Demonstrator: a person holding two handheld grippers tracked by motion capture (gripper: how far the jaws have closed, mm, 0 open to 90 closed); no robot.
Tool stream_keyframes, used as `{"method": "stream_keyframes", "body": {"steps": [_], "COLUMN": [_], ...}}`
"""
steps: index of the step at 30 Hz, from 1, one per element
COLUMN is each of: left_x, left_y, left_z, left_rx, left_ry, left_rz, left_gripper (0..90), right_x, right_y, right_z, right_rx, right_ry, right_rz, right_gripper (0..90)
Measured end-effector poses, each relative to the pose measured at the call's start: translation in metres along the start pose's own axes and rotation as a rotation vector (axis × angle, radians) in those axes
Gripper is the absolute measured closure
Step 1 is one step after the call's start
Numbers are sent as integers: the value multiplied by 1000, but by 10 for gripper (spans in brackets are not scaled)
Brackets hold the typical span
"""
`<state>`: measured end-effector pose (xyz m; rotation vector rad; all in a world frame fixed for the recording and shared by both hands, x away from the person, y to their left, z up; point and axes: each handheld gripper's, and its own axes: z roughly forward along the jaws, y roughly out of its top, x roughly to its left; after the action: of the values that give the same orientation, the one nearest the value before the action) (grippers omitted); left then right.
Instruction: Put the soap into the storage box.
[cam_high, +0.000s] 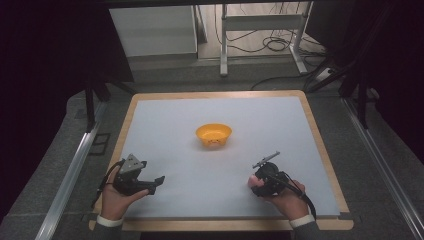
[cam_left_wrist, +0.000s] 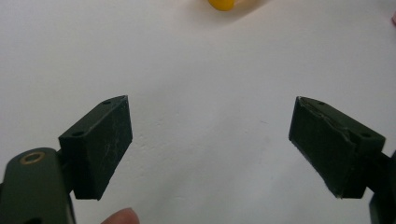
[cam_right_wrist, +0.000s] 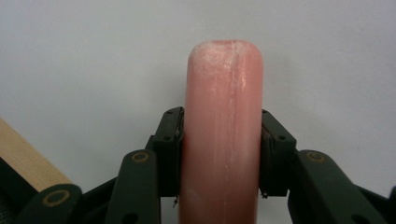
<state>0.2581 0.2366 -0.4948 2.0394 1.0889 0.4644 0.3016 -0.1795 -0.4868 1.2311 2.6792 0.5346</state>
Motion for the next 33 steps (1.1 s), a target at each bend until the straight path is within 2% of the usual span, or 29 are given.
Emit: {"method": "stream_keyframes", "body": {"steps": [10, 13, 33], "left_x": [1, 1, 0], "left_y": [-1, -1, -2], "left_z": [1, 1, 3], "left_rx": [2, 4, 11], "left_ry": [0, 3, 4], "left_rz": [-3, -1, 3], "left_gripper": [139, 138, 138], "right_x": [-5, -10, -28], "right_y": [-1, -2, 9], "right_z": [-2, -8, -21], "right_rx": [-14, -47, -119], "right_ry": [-3, -5, 22], "right_rz": [3, 18, 39], "right_gripper": [595, 596, 596]}}
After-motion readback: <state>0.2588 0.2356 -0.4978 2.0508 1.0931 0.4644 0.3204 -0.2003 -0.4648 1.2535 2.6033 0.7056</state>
